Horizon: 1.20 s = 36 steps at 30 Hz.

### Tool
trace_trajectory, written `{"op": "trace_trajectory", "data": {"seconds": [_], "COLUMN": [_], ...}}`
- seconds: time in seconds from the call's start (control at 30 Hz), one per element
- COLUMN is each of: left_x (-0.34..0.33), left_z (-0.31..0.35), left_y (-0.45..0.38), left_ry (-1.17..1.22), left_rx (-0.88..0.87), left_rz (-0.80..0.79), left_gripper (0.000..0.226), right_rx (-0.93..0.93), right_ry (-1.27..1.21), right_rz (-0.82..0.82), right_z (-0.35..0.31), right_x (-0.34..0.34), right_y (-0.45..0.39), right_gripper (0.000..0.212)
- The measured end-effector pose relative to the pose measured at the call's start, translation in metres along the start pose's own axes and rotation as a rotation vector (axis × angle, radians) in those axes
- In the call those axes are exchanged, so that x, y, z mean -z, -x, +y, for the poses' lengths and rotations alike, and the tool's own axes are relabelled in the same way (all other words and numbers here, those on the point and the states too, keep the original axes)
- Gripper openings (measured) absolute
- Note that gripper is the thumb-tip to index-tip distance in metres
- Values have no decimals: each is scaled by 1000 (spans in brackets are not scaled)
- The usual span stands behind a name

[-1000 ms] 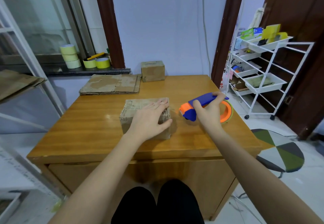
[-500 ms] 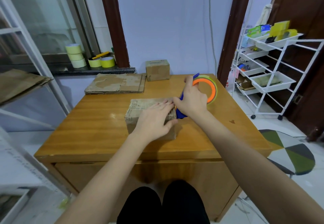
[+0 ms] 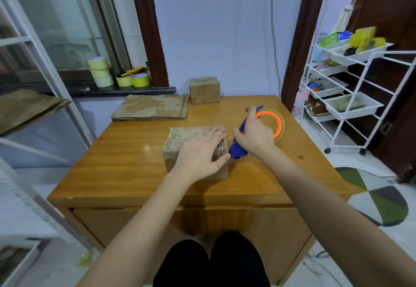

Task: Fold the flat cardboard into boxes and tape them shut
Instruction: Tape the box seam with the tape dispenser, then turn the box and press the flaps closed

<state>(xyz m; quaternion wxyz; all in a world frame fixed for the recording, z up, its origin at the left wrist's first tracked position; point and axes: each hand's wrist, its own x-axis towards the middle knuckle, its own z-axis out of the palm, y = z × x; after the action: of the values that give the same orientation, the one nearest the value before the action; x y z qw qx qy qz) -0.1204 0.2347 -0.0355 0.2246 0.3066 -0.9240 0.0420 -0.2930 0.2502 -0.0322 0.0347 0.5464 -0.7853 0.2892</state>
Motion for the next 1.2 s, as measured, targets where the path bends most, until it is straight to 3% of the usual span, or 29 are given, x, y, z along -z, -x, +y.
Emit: {"op": "trace_trajectory", "data": {"seconds": [0.13,0.27,0.4,0.53,0.73,0.93,1.1,1.2], "left_x": [2,10,9,4,11,20,20,19], "left_z": [0,-5,-9,-15,-22,-39,-48,-49], "left_y": [1,3,5,9,24,46,54,55], "left_ry": [17,16,79,107,34,84,108,156], "left_rx": [13,-5,26,3,-30,3,-8,14], "left_rz": [-11,-50,-42,-2,63,75,87,83], "left_gripper": [60,64,62,57,54,47,46,45], "right_rx": [2,7,-1,95,380,566,690,655], "right_ry": [142,296,257,16,-39,-21,9,-32], "right_rz": [158,160,198,153,8,145,211,170], "right_z": [15,35,45,43,49,68,82,88], "right_x": [30,52,52,39,14,0,-7,-7], "right_y": [-5,-5,4,10,20,32,48,60], "right_gripper": [58,79,95,105,82,68,27,41]}}
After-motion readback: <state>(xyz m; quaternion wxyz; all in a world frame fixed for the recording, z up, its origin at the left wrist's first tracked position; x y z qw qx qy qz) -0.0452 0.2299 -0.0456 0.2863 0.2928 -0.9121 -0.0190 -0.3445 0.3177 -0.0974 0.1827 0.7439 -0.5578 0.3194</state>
